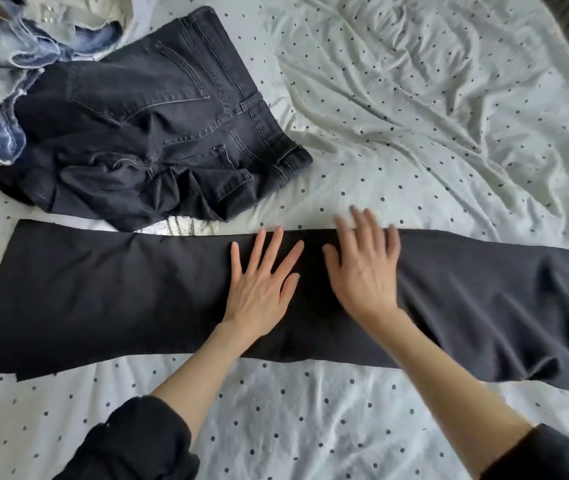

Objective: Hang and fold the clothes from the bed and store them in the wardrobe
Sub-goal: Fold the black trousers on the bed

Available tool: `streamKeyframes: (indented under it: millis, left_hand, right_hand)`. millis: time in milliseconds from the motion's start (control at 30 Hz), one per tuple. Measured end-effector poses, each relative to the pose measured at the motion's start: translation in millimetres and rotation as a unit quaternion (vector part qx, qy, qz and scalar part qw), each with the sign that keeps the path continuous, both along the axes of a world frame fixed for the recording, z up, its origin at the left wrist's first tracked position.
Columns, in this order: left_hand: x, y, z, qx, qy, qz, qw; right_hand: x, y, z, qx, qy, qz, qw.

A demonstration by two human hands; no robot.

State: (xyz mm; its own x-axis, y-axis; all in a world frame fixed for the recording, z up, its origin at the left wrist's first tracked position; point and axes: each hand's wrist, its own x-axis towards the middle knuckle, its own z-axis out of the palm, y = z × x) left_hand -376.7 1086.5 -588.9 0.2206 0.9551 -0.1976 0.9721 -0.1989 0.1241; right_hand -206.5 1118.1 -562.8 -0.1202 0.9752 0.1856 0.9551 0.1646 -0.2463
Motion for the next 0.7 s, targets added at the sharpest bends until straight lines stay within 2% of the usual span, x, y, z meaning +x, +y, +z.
streamKeyframes:
  millis: [67,200,400,533,633,700]
  left_hand:
    - [-6,-2,1,-0.004,-0.005,0.015,1.0]
    - [-41,-14,0,-0.024,0.014,0.063,0.998]
    - [-142,-46,1,-0.056,0.061,0.149,0.985]
    - [-224,-69,5,-0.043,0.078,0.202,0.975]
    - [-271,-73,7,-0.007,0.041,0.29,0.956]
    - [-296,-73,7,0.024,-0.042,0.402,0.914]
  right_hand:
    - [-12,-22,-3,-0.044,-0.015,0.068,0.997]
    - [-23,-34,-8,-0.125,-0.058,0.058,0.989]
    - [-86,-41,-1,-0.116,-0.101,0.2,0.968]
    - [-168,-61,-5,-0.091,-0.098,0.292,0.947]
    - [-217,-70,-13,-0.094,-0.117,0.333,0.931]
    - [-244,-68,-17,-0.101,-0.123,0.346,0.925]
